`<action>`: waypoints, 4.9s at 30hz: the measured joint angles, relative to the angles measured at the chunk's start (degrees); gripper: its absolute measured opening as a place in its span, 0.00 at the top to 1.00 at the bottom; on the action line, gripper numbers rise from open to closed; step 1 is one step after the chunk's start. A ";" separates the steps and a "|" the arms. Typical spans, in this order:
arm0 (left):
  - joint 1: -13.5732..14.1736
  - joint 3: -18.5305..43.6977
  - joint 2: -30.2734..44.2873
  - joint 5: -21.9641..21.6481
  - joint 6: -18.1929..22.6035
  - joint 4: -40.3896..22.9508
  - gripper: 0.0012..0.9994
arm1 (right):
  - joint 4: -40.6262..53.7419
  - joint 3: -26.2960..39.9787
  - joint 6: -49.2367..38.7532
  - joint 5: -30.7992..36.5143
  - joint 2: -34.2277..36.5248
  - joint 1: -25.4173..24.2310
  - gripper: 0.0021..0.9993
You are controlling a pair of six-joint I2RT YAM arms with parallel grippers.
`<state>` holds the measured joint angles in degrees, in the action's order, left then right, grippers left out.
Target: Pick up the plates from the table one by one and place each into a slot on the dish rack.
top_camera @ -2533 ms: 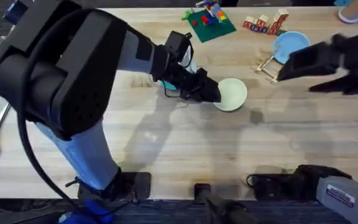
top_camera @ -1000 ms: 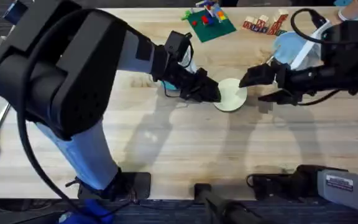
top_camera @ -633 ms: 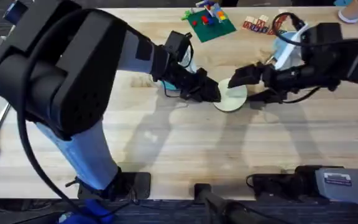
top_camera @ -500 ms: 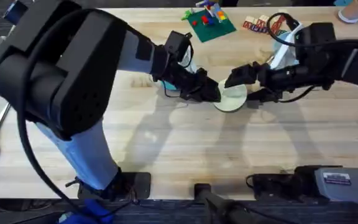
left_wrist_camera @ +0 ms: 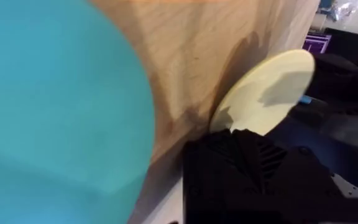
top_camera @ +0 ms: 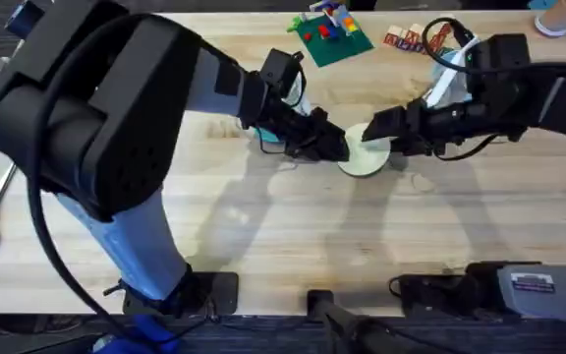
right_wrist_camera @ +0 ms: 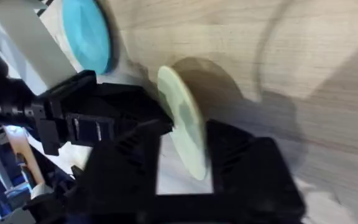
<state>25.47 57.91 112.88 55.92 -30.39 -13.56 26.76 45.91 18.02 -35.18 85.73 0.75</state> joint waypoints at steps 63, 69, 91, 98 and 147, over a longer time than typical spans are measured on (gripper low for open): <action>-6.82 19.08 -28.95 -42.07 8.35 -40.15 0.00 | 16.86 24.59 -17.44 12.78 -7.76 0.00 0.97; -6.82 19.08 -28.94 -42.07 8.35 -40.22 0.00 | 14.30 27.16 -30.78 22.51 -11.07 0.00 0.97; -6.82 19.08 -28.96 -42.10 8.35 -40.22 0.00 | 14.23 27.23 -76.92 37.00 -12.00 -7.98 0.97; -6.82 19.08 -28.94 -42.08 8.35 -40.22 0.00 | 14.25 27.23 -78.25 31.99 -11.95 -10.21 0.97; -6.82 19.08 -28.94 -42.23 8.55 -76.64 0.00 | 15.48 27.23 -79.36 10.38 -4.91 -21.99 0.97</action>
<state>18.65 76.99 83.94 13.69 -21.85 -90.19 42.24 73.14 -61.34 -24.79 80.82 -21.23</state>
